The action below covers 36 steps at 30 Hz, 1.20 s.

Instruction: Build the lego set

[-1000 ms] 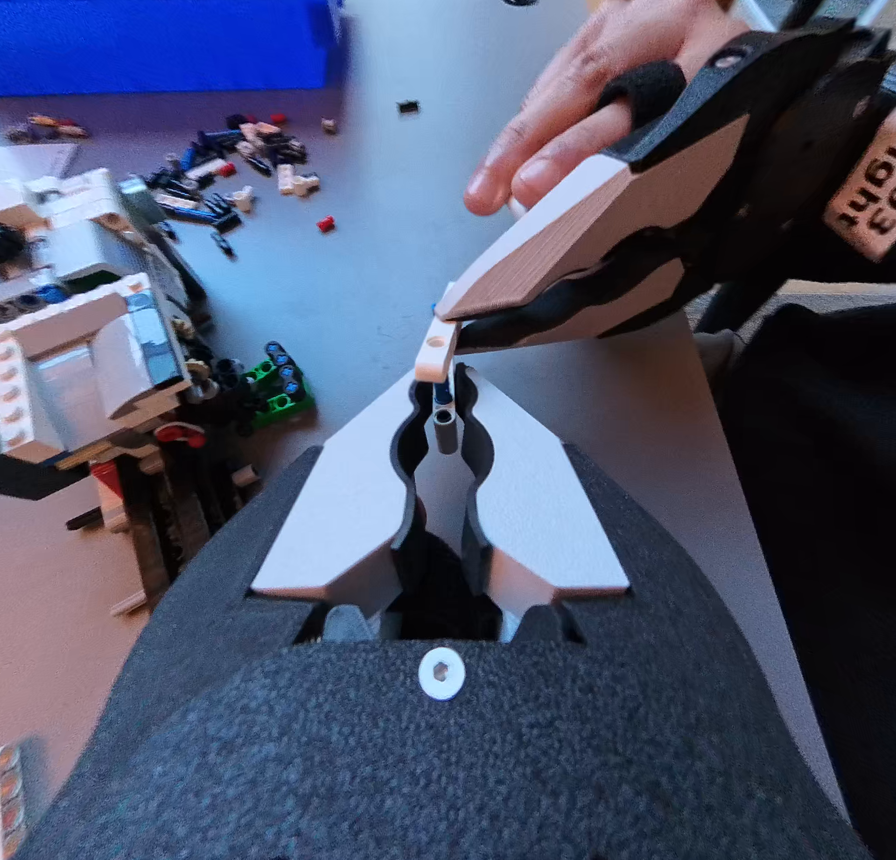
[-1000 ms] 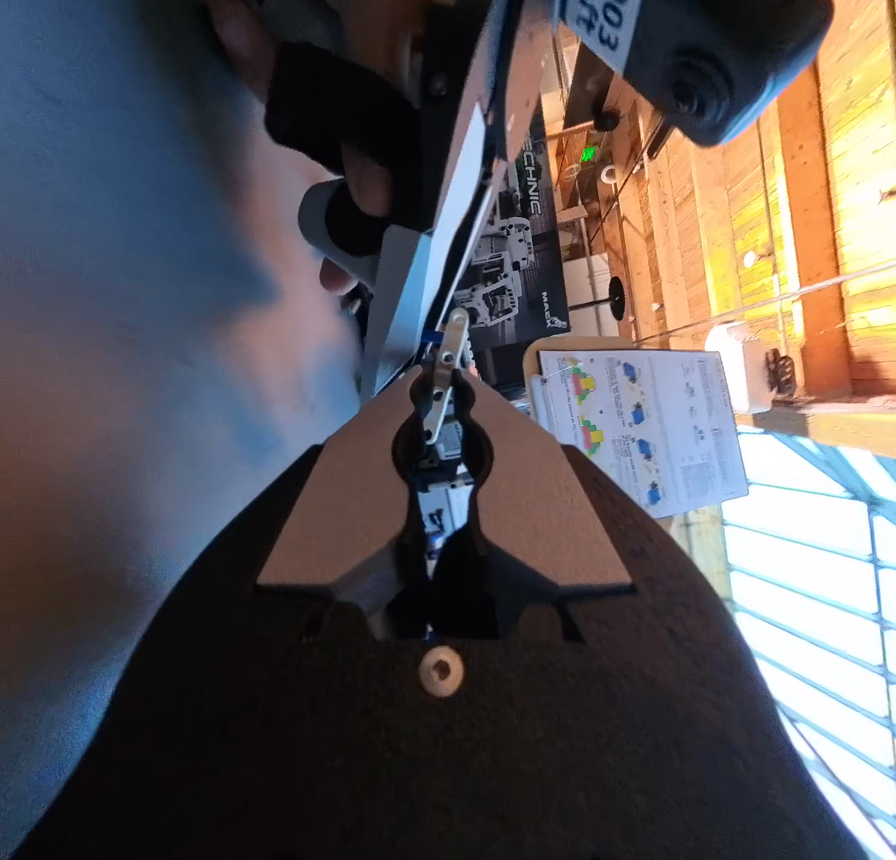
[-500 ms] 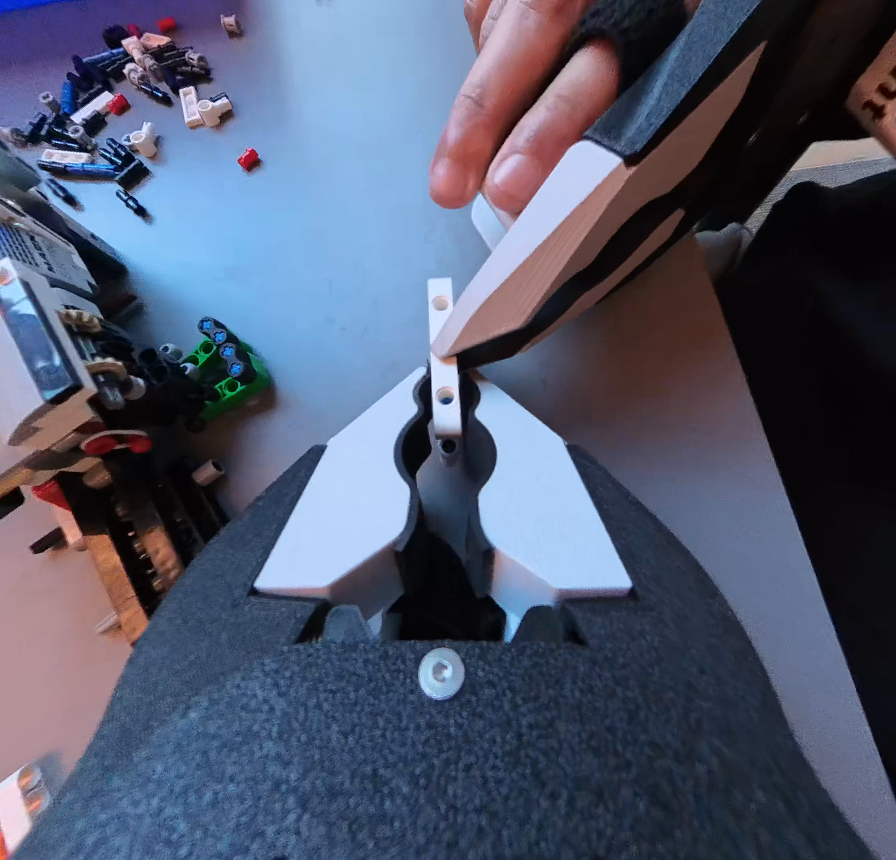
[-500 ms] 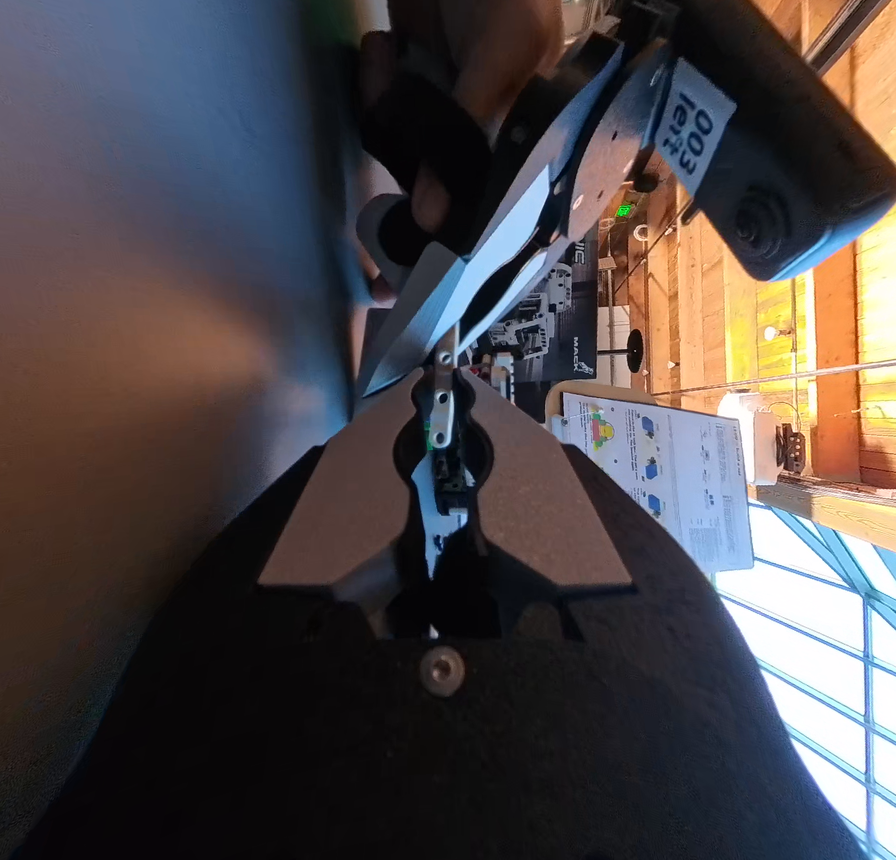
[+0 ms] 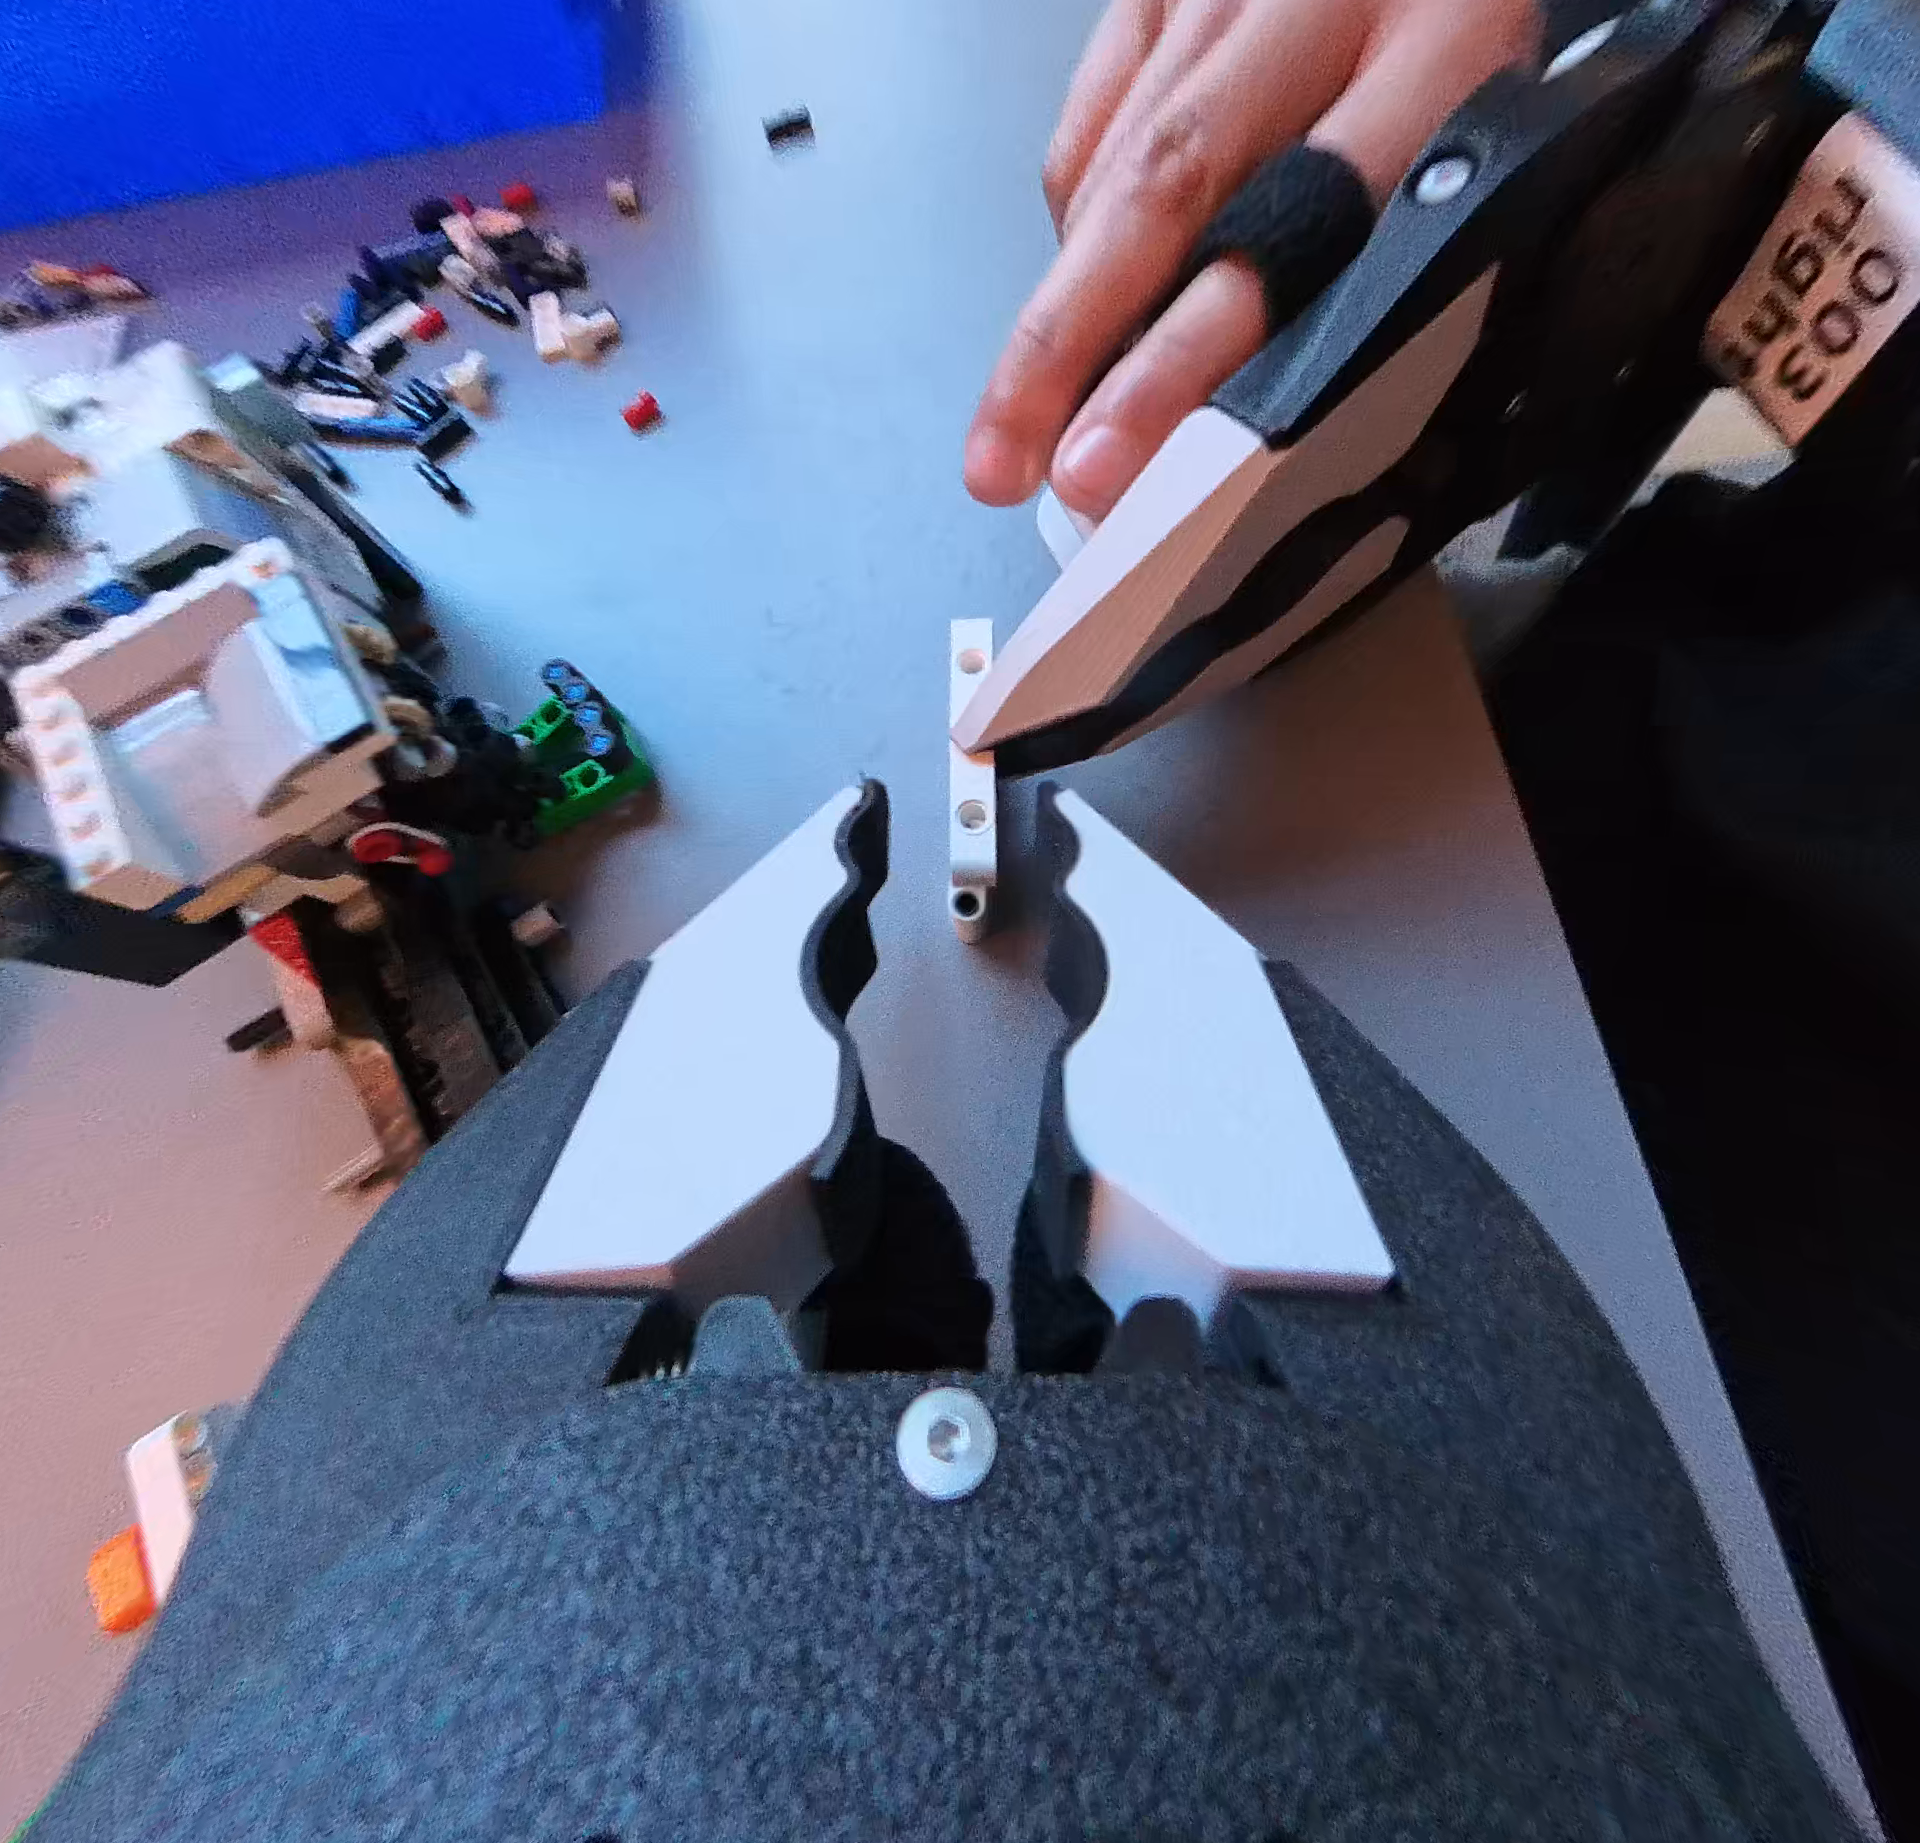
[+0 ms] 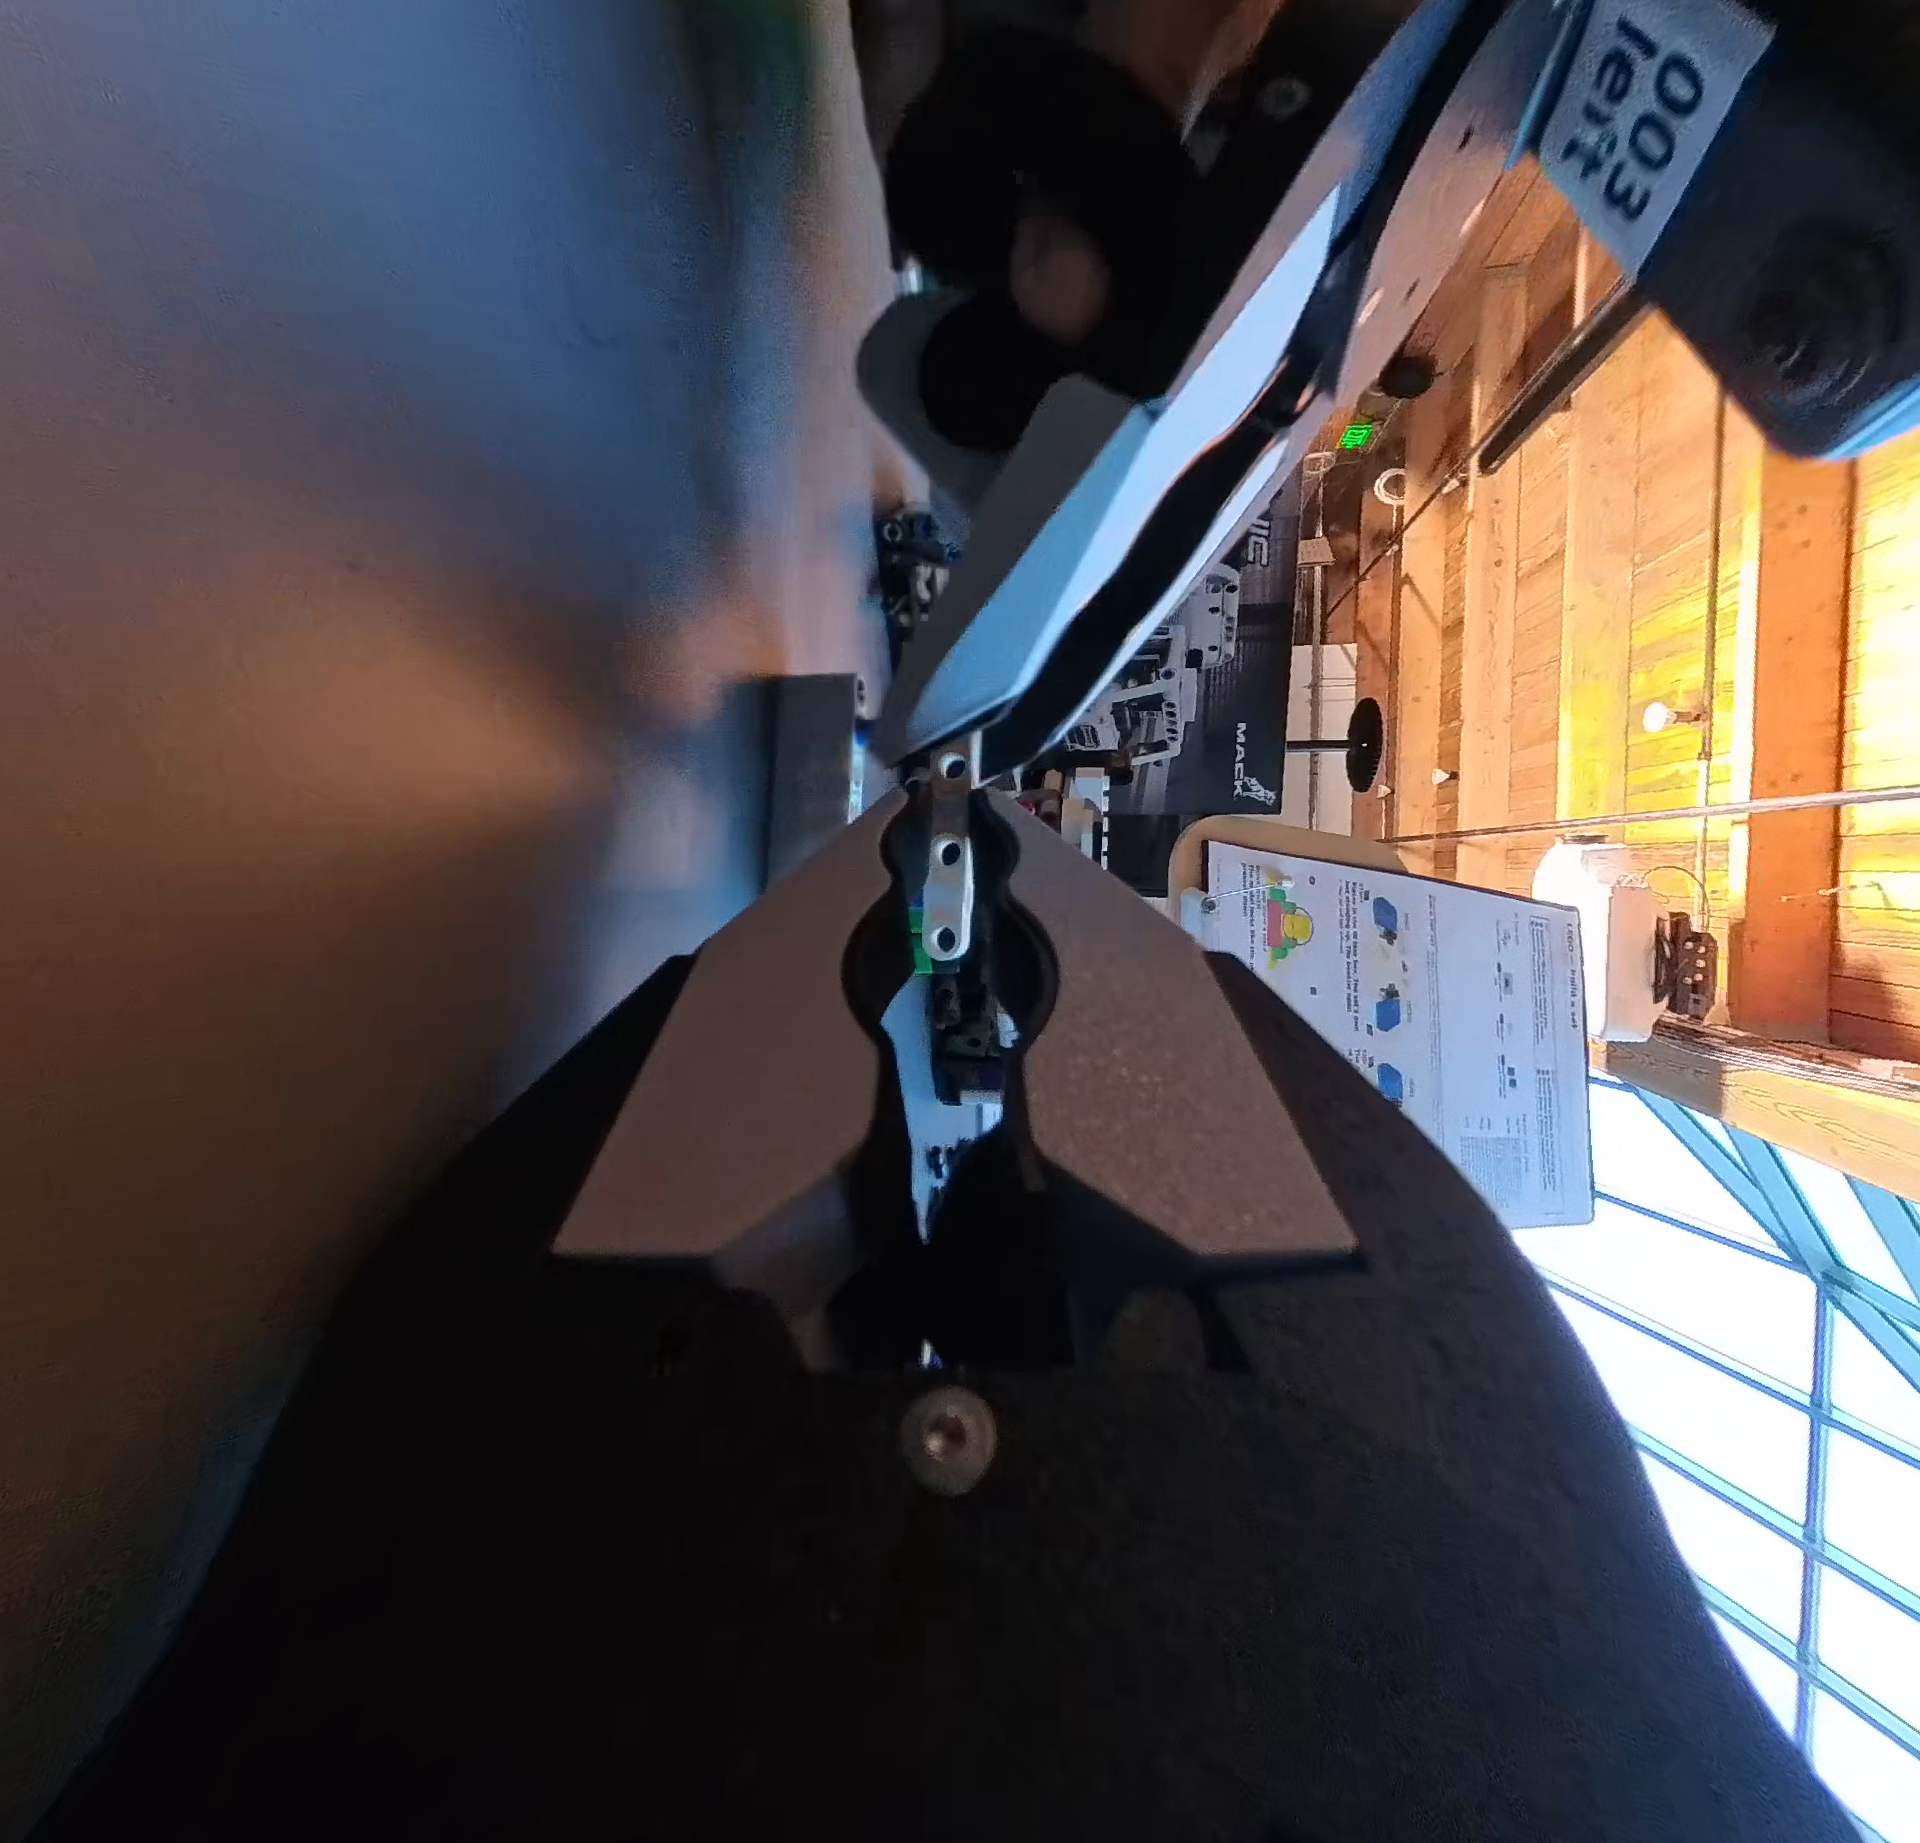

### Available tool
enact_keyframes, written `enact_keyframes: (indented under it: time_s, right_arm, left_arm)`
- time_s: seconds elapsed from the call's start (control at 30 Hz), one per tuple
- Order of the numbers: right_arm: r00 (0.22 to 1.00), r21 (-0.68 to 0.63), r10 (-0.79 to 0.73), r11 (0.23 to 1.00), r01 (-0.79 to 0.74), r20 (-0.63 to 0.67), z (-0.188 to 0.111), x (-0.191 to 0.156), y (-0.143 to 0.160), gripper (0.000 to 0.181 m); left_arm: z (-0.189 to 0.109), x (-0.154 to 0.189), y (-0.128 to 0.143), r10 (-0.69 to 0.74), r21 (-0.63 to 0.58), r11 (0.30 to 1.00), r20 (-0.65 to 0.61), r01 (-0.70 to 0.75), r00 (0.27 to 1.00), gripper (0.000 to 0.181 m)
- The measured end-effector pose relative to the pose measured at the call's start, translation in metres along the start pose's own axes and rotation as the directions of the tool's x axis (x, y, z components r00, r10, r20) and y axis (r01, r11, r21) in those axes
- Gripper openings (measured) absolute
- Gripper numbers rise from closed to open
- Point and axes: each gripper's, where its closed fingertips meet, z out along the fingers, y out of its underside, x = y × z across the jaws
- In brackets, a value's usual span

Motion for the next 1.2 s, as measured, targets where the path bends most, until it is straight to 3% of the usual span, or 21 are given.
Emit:
enact_keyframes:
  time_s: [0.03,0.1,0.23,0.3,0.53,0.7,0.77,0.87,0.97,1.03,1.2]
  right_arm:
    - [1.0,0.002,0.003,1.0,-0.003,-0.001,0.0,0.0,0.0,0.006]
    - [1.0,0.002,0.011,1.0,-0.011,0.001,0.0,0.0,0.0,0.006]
    - [1.0,0.001,0.03,1.0,-0.03,0.005,0.0,0.0,0.001,0.006]
    - [0.999,-0.003,0.035,0.999,-0.035,0.009,0.0,0.0,0.001,0.006]
    - [0.999,-0.012,0.041,0.999,-0.041,0.018,0.002,0.0,0.003,0.007]
    - [0.973,0.023,0.23,0.973,-0.231,0.032,-0.007,0.013,-0.002,0.017]
    - [0.9,0.074,0.427,0.898,-0.433,0.085,-0.016,0.027,0.001,0.021]
    - [0.641,0.043,0.707,0.661,-0.749,0.298,-0.019,0.029,0.012,0.03]
    - [0.443,-0.046,0.772,0.517,-0.855,0.457,-0.017,0.018,0.015,0.034]
    - [0.415,-0.083,0.765,0.516,-0.853,0.492,-0.014,0.011,0.017,0.026]
    - [0.43,-0.107,0.725,0.565,-0.818,0.538,-0.006,-0.004,0.017,0.011]
  left_arm:
    - [-0.005,-0.001,-0.004,-0.009,0.033,0.999,-0.001,0.009,1.0,0.021]
    - [-0.013,-0.001,-0.01,-0.019,0.082,0.996,-0.021,0.021,1.0,0.012]
    - [-0.013,0.002,-0.008,0.022,0.071,0.997,-0.024,-0.021,0.999,0.01]
    - [-0.012,0.006,-0.007,0.039,0.061,0.997,-0.034,-0.037,0.999,0.017]
    - [-0.006,-0.001,0.001,0.044,0.035,0.998,-0.008,-0.043,0.999,0.007]
    - [-0.006,0.0,0.001,0.033,0.042,0.999,-0.036,-0.031,0.999,0.006]
    - [-0.006,0.0,0.001,0.031,0.039,0.999,-0.037,-0.029,0.999,0.006]
    - [-0.006,0.001,0.001,0.032,0.042,0.999,-0.046,-0.03,0.998,0.006]
    - [-0.006,0.001,0.001,0.023,0.047,0.999,-0.054,-0.021,0.998,0.006]
    - [-0.006,-0.001,0.001,0.019,0.048,0.999,-0.054,-0.016,0.998,0.006]
    - [-0.006,-0.003,0.002,0.001,0.049,0.999,-0.058,0.002,0.998,0.006]
